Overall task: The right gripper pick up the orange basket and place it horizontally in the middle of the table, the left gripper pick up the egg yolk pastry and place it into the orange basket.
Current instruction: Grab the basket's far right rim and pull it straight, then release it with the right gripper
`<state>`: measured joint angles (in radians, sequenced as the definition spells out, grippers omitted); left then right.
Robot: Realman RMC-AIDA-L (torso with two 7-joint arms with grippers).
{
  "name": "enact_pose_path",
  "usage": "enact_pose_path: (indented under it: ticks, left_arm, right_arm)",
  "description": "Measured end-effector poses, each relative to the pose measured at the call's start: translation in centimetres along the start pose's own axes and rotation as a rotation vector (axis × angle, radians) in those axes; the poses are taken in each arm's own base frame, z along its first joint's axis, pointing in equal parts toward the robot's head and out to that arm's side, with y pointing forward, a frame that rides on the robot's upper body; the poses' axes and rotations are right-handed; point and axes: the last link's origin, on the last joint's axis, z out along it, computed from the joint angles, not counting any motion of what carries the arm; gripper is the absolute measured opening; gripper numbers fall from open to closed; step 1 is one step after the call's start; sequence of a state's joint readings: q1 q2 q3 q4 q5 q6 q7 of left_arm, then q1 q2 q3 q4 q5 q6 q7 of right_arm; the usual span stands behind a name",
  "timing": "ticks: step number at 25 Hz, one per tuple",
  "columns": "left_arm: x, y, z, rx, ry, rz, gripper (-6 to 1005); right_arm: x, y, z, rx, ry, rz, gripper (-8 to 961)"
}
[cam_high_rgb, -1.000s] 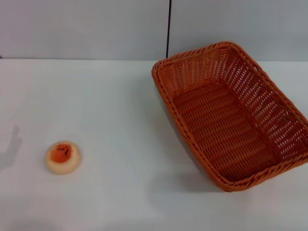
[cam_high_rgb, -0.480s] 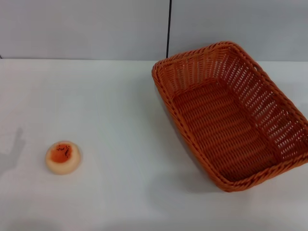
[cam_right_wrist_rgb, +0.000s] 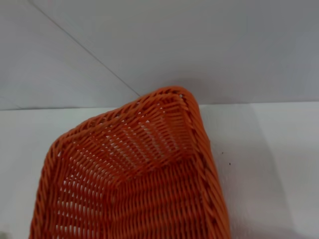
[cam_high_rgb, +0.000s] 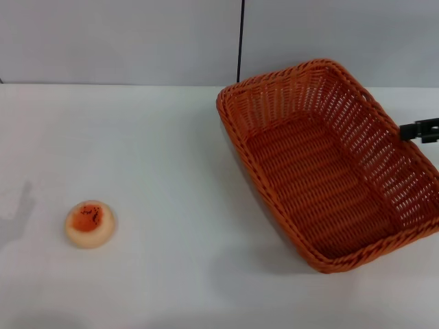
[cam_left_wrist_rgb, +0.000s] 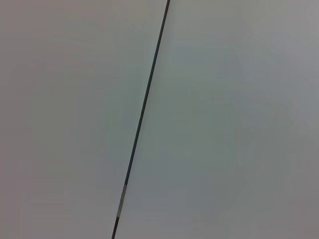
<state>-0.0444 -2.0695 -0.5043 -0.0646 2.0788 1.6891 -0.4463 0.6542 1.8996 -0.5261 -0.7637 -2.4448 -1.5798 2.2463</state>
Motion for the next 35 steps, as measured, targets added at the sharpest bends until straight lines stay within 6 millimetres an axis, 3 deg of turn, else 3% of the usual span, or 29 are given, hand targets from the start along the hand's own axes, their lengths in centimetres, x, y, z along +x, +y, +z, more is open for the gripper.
enact_pose_path:
  ticks: [8, 18, 23, 34, 35]
  left_arm:
    - [0.1, -0.2, 0.0, 0.004, 0.003, 0.007, 799]
    - [0.2, -0.3, 0.0, 0.006, 0.006, 0.011, 799]
    - [0.3, -0.3, -0.1, 0.003, 0.012, 0.013, 799]
    - [0.5, 0.0, 0.0, -0.007, 0.028, 0.006, 798]
    - [0.5, 0.0, 0.0, -0.008, 0.033, 0.007, 798]
  right_arm:
    - [-0.5, 0.9, 3.7, 0.009, 0.015, -0.043, 746]
    - [-0.9, 1.0, 4.8, 0.025, 0.01, -0.042, 745]
    - [-0.9, 0.6, 4.8, 0.051, 0.006, -0.039, 609]
    - [-1.2, 0.9, 5.0, 0.049, 0.012, -0.067, 165]
    - [-1.2, 1.0, 5.1, 0.048, 0.013, -0.076, 163]
